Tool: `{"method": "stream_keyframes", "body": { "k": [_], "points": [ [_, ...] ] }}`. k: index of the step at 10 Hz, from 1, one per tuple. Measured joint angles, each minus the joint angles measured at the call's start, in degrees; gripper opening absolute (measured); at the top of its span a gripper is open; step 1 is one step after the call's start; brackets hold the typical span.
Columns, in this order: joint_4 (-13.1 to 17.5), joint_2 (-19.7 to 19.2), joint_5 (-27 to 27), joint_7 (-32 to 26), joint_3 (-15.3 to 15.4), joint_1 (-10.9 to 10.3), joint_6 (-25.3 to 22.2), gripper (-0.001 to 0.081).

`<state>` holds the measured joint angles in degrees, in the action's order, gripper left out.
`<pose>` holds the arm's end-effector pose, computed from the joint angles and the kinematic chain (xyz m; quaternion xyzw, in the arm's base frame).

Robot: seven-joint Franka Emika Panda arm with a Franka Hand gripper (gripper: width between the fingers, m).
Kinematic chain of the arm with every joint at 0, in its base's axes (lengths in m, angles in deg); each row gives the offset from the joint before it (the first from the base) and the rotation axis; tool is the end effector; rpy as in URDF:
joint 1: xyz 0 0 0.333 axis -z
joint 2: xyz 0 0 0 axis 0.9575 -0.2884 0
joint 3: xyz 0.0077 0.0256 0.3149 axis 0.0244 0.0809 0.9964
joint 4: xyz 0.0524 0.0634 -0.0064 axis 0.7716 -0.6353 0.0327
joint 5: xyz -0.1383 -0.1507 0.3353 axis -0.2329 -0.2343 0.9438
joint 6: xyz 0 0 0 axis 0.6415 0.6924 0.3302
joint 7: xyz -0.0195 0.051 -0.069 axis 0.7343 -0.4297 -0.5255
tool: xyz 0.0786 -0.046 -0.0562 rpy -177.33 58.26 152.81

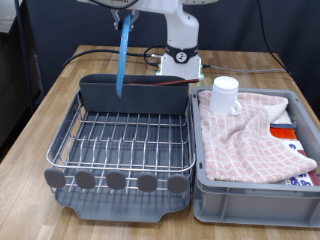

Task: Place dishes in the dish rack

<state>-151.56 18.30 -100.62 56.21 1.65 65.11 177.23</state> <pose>0.4775 -0.1290 0.4732 0.9429 -0.3208 0.0686 0.0578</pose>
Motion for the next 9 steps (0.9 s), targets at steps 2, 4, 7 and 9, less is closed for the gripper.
{"method": "stream_keyframes", "body": {
  "k": [2, 4, 7, 9],
  "points": [
    [0.8, -0.2, 0.5, -2.1, -1.1, 0.0, 0.0, 0.0034],
    [1.6, -0.9, 1.8, -4.1, -2.3, 0.0, 0.0, 0.0034],
    [1.9, -3.5, 4.4, -5.8, -4.2, 0.0, 1.8, 0.0034],
    [2.2, -6.0, 5.3, -6.7, -5.1, 0.0, 3.2, 0.0034]
  ]
}}
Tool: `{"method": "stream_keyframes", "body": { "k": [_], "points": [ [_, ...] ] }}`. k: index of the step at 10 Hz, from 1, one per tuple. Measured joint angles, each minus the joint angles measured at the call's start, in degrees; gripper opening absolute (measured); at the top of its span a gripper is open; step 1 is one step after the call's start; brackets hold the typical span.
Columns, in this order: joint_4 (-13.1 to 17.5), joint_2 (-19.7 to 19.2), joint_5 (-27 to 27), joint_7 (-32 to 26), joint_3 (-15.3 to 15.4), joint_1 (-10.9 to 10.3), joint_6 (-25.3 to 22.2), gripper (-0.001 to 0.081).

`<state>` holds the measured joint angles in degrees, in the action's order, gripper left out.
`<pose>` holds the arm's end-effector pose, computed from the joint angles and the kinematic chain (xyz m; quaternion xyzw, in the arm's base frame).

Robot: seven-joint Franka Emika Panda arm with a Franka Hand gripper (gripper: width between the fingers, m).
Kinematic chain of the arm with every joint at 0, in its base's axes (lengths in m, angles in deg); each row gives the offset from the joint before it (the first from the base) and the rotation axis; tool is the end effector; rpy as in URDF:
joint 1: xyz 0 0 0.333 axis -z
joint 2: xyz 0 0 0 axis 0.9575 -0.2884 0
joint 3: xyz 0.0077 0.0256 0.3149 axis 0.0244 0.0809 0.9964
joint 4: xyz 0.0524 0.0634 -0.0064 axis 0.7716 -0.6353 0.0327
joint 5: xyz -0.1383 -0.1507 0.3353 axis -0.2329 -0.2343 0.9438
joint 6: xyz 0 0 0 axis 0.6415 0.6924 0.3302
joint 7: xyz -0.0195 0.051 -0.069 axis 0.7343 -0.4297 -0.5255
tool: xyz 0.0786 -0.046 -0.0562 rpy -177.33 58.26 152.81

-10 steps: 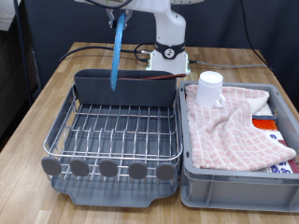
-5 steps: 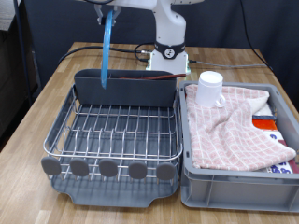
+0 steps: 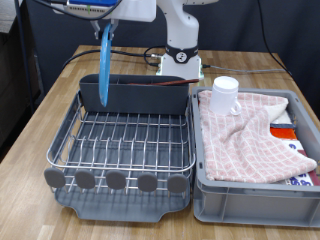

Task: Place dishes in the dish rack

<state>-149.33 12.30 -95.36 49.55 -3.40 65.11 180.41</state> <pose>0.4910 -0.1711 0.4454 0.9428 -0.3269 0.0552 0.0357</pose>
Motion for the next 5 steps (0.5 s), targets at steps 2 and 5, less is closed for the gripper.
{"method": "stream_keyframes", "body": {
  "k": [2, 5],
  "points": [
    [0.3, -2.4, 0.4, -1.1, -0.7, 0.0, 1.6, 0.0034],
    [0.3, -5.8, 2.0, -2.5, -1.6, 0.0, 4.5, 0.0034]
  ]
}}
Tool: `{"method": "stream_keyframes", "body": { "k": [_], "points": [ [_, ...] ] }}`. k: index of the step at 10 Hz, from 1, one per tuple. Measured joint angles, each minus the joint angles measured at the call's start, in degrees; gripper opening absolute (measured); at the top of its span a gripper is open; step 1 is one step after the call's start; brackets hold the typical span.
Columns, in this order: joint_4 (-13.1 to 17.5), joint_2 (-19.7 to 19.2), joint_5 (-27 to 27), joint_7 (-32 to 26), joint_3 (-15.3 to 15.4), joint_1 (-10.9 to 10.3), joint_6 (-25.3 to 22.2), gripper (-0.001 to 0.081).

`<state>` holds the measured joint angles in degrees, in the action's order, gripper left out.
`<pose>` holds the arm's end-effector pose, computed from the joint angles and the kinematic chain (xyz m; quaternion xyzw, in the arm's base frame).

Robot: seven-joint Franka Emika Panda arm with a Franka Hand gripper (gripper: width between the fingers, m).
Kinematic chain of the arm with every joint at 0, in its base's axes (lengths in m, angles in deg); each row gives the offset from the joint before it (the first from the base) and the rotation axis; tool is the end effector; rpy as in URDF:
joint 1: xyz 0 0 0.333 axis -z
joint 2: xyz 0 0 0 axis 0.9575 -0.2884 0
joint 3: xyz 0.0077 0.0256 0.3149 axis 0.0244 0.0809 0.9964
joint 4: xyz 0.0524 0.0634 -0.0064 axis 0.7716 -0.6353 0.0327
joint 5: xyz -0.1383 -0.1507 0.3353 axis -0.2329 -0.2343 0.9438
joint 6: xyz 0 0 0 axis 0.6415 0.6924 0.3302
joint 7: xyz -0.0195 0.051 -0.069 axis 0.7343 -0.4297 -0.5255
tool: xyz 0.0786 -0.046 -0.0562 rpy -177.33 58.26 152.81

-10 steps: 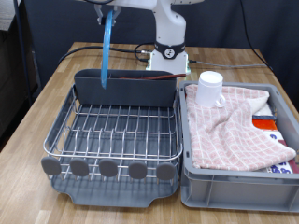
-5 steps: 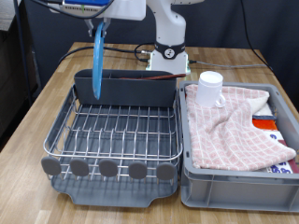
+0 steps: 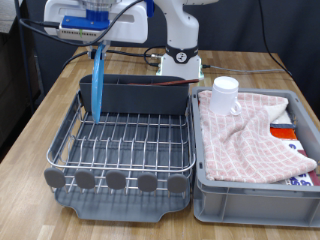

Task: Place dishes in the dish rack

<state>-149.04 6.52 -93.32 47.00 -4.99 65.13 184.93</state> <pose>0.5044 -0.1846 0.4076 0.9437 -0.3245 0.0495 0.0417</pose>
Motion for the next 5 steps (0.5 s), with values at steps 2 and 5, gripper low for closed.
{"method": "stream_keyframes", "body": {
  "k": [2, 5],
  "points": [
    [0.0, -1.9, 0.6, -0.4, -0.2, 0.0, 1.3, 0.0034],
    [-0.1, -4.2, 1.8, -0.8, -0.3, 0.0, 2.7, 0.0034]
  ]
}}
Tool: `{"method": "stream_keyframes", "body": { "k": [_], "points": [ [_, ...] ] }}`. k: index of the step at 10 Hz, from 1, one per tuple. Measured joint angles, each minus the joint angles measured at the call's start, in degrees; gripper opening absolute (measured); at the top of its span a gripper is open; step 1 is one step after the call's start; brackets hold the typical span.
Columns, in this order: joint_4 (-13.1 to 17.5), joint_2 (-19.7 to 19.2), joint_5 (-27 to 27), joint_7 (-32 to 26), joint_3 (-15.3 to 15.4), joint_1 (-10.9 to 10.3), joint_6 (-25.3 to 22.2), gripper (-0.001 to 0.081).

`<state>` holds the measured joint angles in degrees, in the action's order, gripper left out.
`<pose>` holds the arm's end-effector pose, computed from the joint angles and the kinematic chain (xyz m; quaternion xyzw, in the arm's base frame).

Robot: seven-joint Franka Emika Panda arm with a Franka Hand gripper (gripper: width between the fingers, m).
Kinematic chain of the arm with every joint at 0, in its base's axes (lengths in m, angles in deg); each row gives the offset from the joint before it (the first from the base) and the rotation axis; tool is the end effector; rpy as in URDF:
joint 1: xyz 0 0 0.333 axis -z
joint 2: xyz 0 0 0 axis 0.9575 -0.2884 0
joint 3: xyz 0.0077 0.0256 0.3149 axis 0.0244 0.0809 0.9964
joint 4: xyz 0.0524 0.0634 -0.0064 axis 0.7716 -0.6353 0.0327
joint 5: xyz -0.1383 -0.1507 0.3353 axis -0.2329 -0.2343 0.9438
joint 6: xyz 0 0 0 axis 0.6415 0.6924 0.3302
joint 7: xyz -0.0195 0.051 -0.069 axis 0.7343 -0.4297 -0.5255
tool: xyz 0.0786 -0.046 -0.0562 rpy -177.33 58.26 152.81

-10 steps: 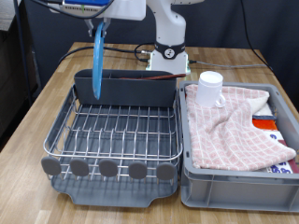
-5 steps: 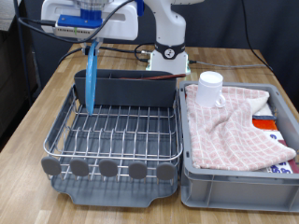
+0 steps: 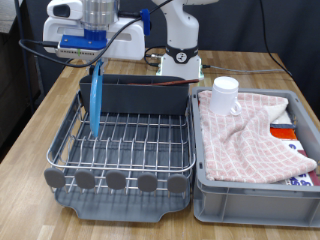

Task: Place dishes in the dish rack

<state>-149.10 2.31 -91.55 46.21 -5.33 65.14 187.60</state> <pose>0.5121 -0.1872 0.3765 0.9431 -0.3269 0.0390 0.0455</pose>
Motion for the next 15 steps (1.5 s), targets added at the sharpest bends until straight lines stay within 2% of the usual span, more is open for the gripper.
{"method": "stream_keyframes", "body": {
  "k": [7, 12, 15],
  "points": [
    [-1.4, -3.0, 1.9, -0.9, 0.4, 0.0, 4.0, 0.0034],
    [-3.9, -3.1, 1.9, -0.9, 0.5, -0.2, 7.2, 0.0034],
    [-4.3, -3.1, 2.2, -1.2, 0.5, -0.1, 7.4, 0.0034]
  ]
}}
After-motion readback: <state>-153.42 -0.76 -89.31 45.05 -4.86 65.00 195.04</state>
